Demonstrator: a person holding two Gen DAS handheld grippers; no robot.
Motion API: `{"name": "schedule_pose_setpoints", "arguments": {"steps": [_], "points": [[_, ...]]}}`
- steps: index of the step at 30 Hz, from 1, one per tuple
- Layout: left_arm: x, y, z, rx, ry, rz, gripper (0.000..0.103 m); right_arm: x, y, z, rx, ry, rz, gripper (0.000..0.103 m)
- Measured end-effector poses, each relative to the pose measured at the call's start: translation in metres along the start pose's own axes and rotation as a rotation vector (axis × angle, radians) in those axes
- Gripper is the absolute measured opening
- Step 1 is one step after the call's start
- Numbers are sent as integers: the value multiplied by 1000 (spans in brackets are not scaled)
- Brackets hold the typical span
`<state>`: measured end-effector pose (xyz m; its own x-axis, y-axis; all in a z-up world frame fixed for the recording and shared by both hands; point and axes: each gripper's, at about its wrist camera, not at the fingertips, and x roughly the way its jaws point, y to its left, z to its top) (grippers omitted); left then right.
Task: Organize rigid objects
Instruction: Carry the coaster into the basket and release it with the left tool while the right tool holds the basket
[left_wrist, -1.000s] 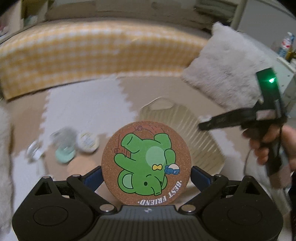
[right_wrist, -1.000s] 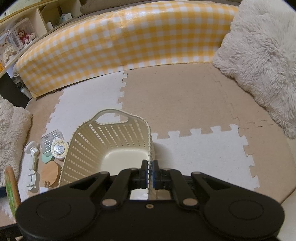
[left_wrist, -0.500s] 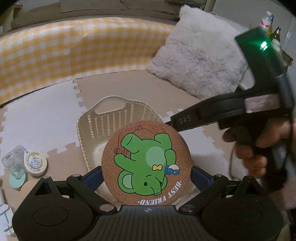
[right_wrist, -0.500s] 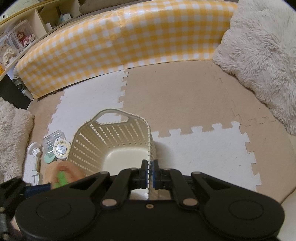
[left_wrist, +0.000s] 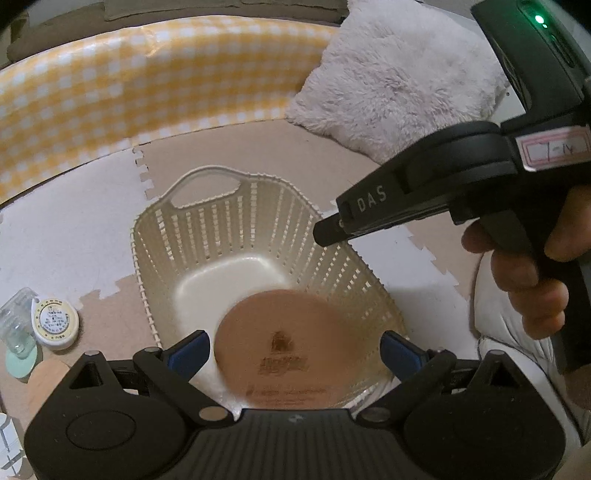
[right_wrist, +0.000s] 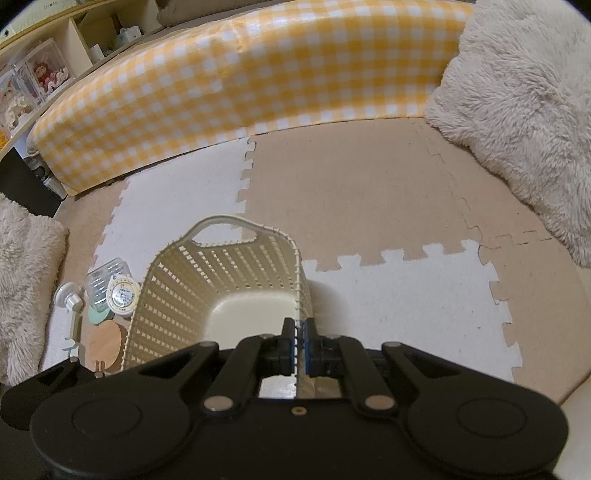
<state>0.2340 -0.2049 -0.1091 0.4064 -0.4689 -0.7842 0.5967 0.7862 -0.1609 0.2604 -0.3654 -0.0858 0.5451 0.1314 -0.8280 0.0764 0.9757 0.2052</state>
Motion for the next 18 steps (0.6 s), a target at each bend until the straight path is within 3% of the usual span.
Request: {"name": "schedule_pose_setpoints", "arguments": {"steps": [18], "points": [[-6,1,1,-29,12,-22,98,0,-1,0,4,2,2,5]]}}
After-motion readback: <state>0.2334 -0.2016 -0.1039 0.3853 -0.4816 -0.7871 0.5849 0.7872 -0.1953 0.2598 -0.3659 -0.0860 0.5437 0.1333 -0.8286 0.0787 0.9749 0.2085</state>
